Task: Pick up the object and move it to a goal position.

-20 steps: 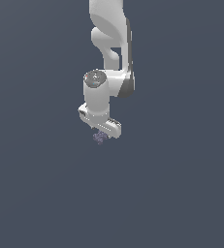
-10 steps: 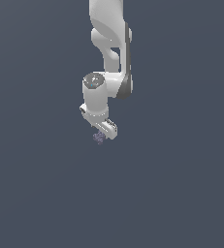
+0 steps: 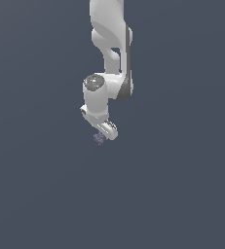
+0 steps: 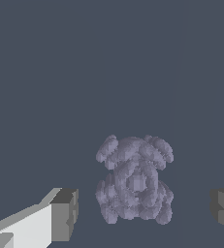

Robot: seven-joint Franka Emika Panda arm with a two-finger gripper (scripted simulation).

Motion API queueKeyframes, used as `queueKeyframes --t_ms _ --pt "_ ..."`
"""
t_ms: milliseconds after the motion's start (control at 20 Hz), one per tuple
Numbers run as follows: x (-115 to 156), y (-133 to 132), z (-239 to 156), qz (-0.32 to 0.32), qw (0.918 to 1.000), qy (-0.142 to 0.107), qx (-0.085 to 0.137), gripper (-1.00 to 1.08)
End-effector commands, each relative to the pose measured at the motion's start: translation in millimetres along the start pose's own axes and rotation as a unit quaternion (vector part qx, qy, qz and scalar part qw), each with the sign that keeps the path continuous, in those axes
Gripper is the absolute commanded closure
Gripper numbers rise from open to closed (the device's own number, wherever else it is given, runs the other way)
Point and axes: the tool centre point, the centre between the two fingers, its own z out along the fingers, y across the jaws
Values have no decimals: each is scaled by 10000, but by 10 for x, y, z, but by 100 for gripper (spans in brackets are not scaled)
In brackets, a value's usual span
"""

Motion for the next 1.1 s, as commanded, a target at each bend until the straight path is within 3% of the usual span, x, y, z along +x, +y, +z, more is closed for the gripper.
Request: queueKeyframes --t_ms 0,600,650,1050 --pt "-4 5 73 5 10000 -3 -3 -92" --pt "-6 7 459 25 10000 -2 -3 -92" --pt "-6 7 459 25 10000 -2 -3 108" --pt "-6 7 459 25 10000 -2 -3 108"
